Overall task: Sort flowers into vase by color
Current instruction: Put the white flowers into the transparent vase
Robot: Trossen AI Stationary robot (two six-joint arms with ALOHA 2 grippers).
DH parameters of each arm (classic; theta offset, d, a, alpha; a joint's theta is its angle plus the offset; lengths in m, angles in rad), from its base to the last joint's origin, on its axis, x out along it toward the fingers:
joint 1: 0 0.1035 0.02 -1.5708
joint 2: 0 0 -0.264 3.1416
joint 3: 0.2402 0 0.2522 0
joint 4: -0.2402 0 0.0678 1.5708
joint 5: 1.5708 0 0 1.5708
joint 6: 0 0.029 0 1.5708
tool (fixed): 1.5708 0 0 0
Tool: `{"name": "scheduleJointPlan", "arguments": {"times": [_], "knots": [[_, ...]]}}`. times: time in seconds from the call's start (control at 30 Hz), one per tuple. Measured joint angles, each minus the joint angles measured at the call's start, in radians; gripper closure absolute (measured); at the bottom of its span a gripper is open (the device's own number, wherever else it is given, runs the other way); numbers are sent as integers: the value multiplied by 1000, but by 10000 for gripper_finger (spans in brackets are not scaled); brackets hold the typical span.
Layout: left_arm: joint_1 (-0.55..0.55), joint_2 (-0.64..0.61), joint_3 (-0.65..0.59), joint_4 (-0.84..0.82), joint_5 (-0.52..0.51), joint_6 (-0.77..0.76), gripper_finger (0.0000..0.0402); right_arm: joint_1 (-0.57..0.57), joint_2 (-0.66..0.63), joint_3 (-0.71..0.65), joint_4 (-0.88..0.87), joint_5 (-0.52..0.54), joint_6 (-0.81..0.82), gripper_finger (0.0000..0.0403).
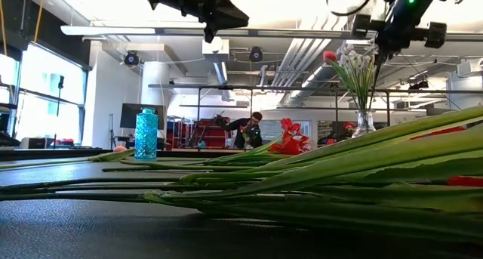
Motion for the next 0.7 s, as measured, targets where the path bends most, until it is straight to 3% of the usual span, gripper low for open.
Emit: {"name": "scheduleJointPlan", "arguments": {"times": [0.3,0.43,0.57,0.7], "knots": [[2,0,0,0,-30,38,351,-41,0,-85,150,-69,-130,403],[2,0,0,0,-63,38,351,-97,0,-120,263,-202,-269,397],[2,0,0,0,-70,36,351,-137,0,-123,304,-337,-355,369],[2,0,0,-8,-76,29,348,-157,0,-108,301,-399,-375,323]]}}
